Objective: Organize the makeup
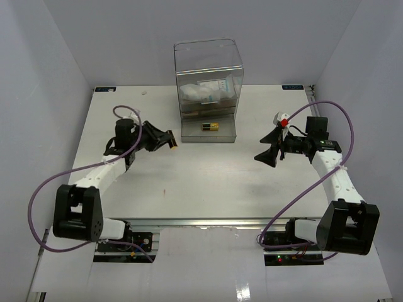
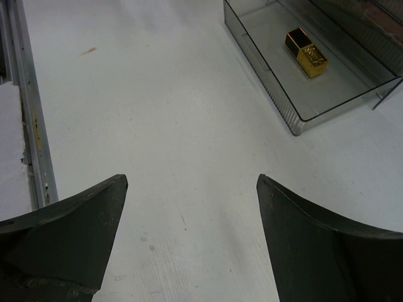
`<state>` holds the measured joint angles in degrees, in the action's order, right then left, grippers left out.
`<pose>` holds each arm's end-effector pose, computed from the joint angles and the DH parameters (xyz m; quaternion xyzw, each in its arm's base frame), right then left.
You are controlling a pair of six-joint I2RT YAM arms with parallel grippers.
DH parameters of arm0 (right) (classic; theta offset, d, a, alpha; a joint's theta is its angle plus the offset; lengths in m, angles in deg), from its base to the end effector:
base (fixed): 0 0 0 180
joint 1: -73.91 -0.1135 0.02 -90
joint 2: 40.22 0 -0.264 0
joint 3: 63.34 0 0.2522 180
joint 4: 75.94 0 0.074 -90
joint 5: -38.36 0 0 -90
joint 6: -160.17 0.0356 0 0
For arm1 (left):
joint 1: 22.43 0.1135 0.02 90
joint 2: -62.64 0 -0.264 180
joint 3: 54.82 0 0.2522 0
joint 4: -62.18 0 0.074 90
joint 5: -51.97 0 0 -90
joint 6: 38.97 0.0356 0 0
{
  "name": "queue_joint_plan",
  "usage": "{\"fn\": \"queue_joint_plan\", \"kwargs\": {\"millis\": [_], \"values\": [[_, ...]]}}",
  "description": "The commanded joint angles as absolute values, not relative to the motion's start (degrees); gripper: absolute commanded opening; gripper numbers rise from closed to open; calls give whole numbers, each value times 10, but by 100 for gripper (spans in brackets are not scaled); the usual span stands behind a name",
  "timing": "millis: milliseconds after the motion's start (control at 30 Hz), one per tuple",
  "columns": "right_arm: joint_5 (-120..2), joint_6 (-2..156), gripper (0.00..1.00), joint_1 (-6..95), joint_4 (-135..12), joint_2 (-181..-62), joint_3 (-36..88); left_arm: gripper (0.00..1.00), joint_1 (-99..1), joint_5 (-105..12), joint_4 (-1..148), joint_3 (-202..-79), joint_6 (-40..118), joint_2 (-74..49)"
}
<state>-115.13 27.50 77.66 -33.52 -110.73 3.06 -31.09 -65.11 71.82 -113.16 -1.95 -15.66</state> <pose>0.2469 0.0157 0.2791 -0.4469 0.6799 0.3251 0.4820 0.2896 -0.0605 0.2337 -0.2079 0.8226 -0.4243 0.3163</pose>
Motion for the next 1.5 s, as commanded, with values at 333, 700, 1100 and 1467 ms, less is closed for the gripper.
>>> {"fn": "queue_joint_plan", "kwargs": {"millis": [333, 700, 1100, 1467], "values": [[-1162, 267, 90, 780, -346, -1086, 17, 7, -426, -569, 590, -1302, -157, -355], [-1162, 265, 90, 780, -346, -1085, 14, 15, -436, -412, 611, -1322, -286, -390], [-1161, 261, 90, 784, -346, -1088, 10, 71, -436, -434, 580, -1324, -303, -435], [-1176, 241, 90, 787, -344, -1079, -3, 74, -436, -508, 493, -1289, -160, -341]]}}
